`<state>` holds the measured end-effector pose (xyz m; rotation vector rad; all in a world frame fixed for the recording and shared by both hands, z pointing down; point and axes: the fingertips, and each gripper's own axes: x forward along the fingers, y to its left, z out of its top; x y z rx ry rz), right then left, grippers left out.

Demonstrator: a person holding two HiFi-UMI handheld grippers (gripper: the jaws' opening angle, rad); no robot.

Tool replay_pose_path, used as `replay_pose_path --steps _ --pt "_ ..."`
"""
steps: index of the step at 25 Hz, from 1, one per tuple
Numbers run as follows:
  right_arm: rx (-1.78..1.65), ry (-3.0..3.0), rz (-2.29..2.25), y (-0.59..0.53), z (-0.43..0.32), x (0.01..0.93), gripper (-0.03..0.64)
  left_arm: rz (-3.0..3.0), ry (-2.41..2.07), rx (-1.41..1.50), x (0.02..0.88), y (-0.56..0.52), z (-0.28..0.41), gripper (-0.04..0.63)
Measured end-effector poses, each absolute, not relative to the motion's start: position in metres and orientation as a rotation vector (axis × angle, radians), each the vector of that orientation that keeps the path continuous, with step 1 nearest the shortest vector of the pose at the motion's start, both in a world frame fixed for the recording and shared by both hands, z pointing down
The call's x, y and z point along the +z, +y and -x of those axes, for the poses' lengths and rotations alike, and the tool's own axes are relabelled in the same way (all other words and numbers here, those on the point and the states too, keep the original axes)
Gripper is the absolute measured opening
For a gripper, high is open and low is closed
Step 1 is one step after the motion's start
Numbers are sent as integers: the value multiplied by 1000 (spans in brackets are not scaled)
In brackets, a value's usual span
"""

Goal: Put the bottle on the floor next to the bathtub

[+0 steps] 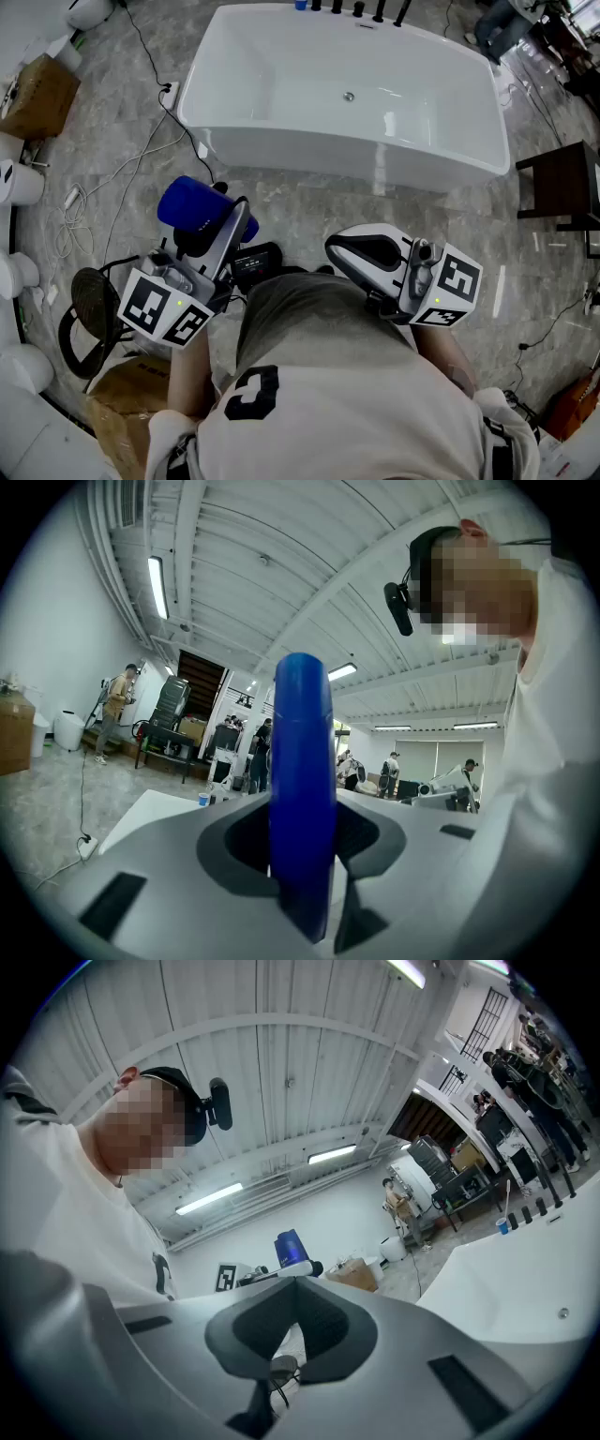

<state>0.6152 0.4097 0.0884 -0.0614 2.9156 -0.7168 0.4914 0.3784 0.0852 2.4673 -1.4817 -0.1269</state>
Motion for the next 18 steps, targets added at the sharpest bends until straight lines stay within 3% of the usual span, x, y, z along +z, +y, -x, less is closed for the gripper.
replay_pose_path --steps 18 --pt "-741 2878 43 410 -619 89 28 -2474 -1458 -101 88 377 -501 187"
